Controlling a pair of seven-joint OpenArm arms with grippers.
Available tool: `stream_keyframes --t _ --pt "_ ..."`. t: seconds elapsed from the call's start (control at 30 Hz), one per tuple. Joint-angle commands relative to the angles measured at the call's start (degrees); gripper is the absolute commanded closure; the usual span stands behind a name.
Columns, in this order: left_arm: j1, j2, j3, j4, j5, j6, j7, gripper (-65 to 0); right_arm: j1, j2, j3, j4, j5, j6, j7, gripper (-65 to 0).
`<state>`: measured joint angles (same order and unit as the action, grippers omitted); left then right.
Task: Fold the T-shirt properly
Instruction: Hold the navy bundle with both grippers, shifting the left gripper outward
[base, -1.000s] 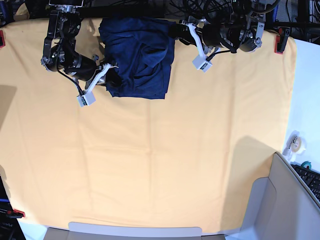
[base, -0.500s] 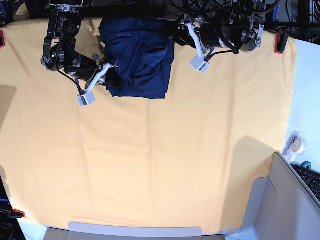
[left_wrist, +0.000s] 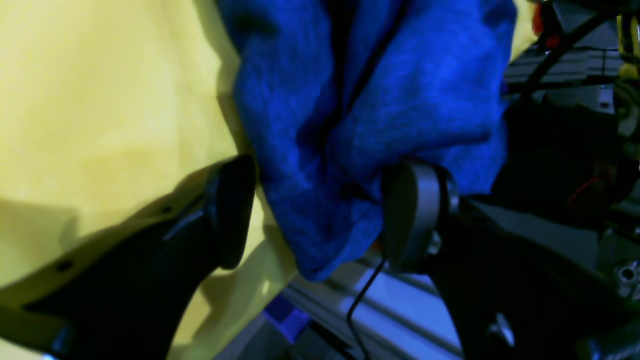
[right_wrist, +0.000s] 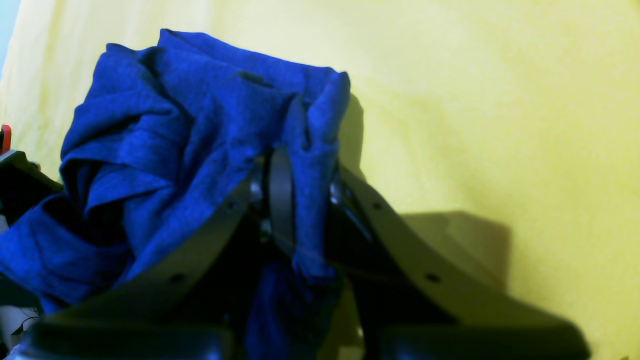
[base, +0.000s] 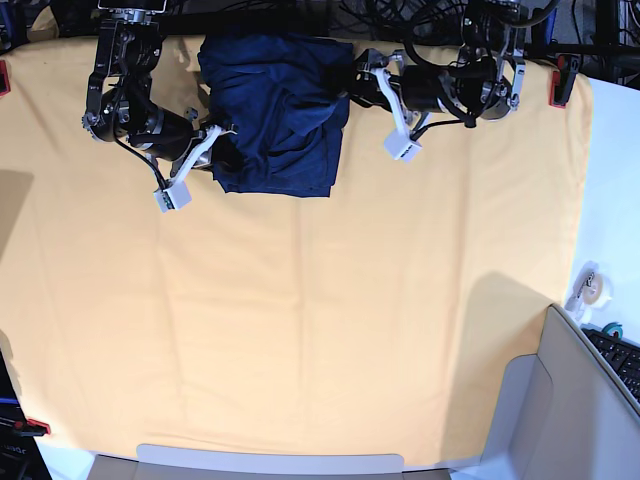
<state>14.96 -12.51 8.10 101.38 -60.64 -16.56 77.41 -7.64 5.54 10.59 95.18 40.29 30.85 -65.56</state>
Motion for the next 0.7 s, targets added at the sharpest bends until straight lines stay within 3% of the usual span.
stream_keyframes --t 0.0,0.27,0.53,0.6,0.67 --pt "0.12 -0.19 -0.14 0.81 -1.38 0.25 0.62 -39.6 0.21 0.39 0.09 0.87 -0.25 0.14 -0.51 0.0" --pt "0.64 2.62 -0.05 0.81 -1.38 0.25 0.97 -39.6 0.30 0.39 0.36 0.87 -0.25 0.14 -0.51 0.0" --pt "0.73 2.97 -0.05 0.73 -1.03 0.16 0.88 -39.1 0.47 0.39 0.44 0.87 -0.25 0.14 -0.42 0.0" --pt "0.82 2.97 -0.05 0.73 -1.03 0.07 0.79 -35.9 0.47 0.39 0.44 0.87 -0.25 0.14 -0.33 0.0" --pt "1.43 2.97 -0.05 0.73 -0.94 0.07 0.62 -28.2 0.56 0.39 0.44 0.87 -0.25 0.14 -0.24 0.0"
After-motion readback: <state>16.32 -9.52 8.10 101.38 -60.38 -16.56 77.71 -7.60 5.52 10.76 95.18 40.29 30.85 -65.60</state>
